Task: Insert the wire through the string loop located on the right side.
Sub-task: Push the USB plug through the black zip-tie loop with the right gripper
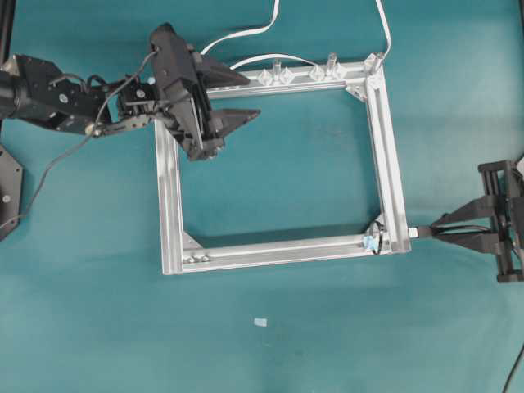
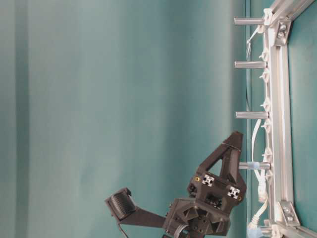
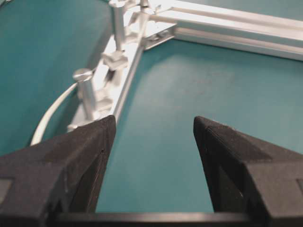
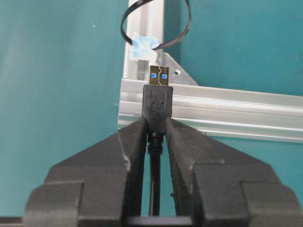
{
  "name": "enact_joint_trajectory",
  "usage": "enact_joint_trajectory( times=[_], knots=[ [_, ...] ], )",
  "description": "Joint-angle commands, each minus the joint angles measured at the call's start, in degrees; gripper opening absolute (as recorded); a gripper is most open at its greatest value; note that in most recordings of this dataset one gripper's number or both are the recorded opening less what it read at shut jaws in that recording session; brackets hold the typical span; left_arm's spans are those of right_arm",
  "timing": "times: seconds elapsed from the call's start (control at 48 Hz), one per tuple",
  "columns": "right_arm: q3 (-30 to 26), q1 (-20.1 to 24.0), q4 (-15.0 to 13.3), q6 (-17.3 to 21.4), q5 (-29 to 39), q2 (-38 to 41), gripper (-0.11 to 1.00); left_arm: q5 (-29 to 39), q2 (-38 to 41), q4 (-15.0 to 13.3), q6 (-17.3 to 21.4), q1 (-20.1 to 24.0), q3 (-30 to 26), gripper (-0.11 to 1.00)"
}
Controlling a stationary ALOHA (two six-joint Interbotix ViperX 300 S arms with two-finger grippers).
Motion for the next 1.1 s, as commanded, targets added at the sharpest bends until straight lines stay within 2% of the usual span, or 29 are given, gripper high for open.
enact_joint_trajectory(
  times=[0.0, 0.792, 1.083],
  knots=[
    [-1.58, -0.09, -0.09, 0.0, -0.09, 0.7, 0.2, 0.0, -2.11, 0.18, -0.18, -0.79, -1.05, 0.69],
    [-8.7, -4.04, -0.35, -0.09, 0.09, 12.04, 0.2, 0.88, -2.2, 0.18, 0.09, -3.34, -1.49, 0.69],
    [-11.78, -4.92, -1.23, -0.09, 0.09, 16.26, 0.2, 0.88, -2.2, 0.18, 0.18, -3.78, -1.32, 0.69]
  ],
)
